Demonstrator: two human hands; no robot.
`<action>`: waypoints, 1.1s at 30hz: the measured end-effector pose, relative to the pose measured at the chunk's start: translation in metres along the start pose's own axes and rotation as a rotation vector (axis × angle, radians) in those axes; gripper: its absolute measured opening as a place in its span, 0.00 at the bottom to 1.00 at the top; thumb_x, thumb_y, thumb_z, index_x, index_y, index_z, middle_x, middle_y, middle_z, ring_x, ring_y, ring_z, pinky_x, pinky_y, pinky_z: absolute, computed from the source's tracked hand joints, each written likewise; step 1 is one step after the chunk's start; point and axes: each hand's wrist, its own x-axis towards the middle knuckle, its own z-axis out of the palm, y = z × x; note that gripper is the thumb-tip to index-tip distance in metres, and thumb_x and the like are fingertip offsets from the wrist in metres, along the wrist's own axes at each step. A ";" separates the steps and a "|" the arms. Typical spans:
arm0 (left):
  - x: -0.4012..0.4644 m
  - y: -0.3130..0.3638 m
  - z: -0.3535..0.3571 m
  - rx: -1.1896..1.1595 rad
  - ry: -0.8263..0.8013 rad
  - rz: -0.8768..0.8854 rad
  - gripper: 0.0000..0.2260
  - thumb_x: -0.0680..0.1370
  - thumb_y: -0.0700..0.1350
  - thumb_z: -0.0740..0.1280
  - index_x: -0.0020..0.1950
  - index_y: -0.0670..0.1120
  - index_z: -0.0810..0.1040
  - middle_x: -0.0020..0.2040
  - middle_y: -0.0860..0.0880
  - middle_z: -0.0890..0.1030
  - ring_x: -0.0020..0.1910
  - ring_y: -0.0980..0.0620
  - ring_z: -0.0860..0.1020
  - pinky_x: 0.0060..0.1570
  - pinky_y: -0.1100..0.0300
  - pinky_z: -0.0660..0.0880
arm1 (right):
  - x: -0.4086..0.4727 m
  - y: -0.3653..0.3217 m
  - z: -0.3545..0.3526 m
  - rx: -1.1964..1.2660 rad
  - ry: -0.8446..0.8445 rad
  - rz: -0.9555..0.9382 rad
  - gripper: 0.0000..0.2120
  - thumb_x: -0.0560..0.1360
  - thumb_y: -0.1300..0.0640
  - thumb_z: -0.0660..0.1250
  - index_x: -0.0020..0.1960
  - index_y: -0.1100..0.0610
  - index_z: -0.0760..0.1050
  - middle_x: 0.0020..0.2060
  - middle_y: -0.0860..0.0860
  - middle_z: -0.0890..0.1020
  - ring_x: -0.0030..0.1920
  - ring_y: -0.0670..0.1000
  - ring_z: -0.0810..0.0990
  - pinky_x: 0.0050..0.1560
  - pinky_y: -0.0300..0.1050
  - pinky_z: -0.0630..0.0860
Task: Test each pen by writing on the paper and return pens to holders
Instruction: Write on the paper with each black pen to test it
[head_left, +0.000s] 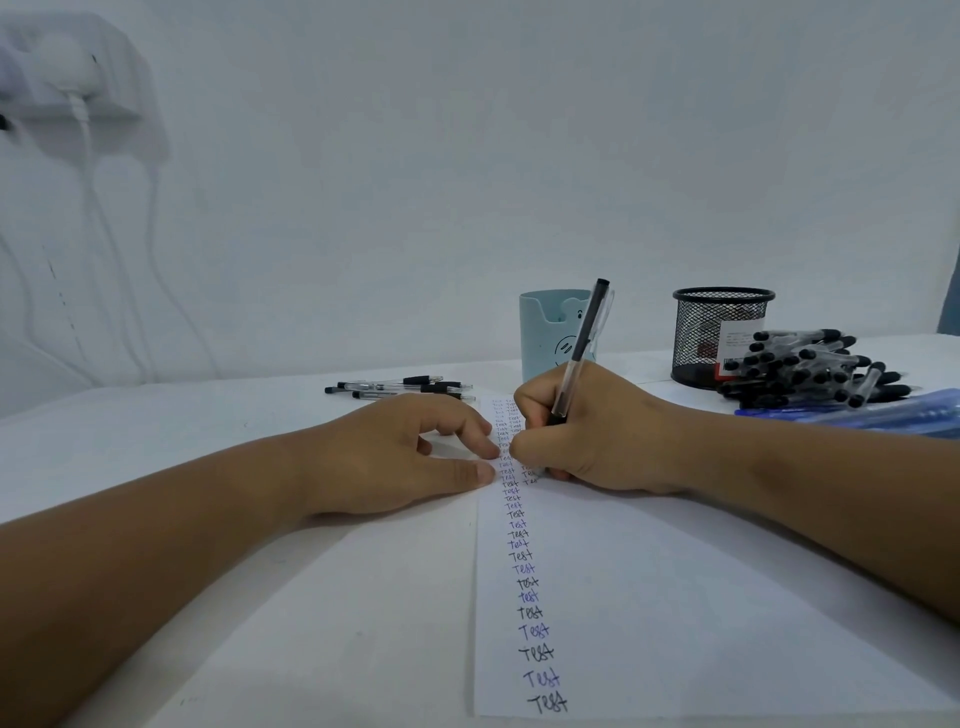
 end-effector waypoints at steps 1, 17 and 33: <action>0.000 0.000 0.000 0.002 0.000 -0.001 0.04 0.76 0.54 0.72 0.50 0.61 0.83 0.61 0.69 0.77 0.64 0.68 0.72 0.58 0.70 0.68 | 0.000 0.000 0.000 -0.009 0.009 -0.009 0.15 0.71 0.65 0.68 0.29 0.57 0.66 0.26 0.54 0.73 0.28 0.50 0.70 0.31 0.41 0.67; 0.000 0.000 0.000 0.011 0.002 0.007 0.03 0.76 0.55 0.72 0.49 0.61 0.82 0.61 0.69 0.77 0.65 0.68 0.72 0.57 0.70 0.67 | 0.002 0.002 0.000 -0.063 -0.009 -0.060 0.17 0.70 0.64 0.68 0.28 0.56 0.63 0.25 0.50 0.68 0.28 0.47 0.66 0.32 0.41 0.64; 0.000 0.001 0.000 0.007 -0.007 0.001 0.05 0.77 0.54 0.72 0.53 0.59 0.83 0.61 0.70 0.77 0.64 0.72 0.71 0.58 0.73 0.67 | 0.010 0.009 -0.011 0.237 0.308 -0.030 0.23 0.79 0.38 0.61 0.36 0.55 0.68 0.26 0.49 0.70 0.28 0.49 0.68 0.33 0.40 0.66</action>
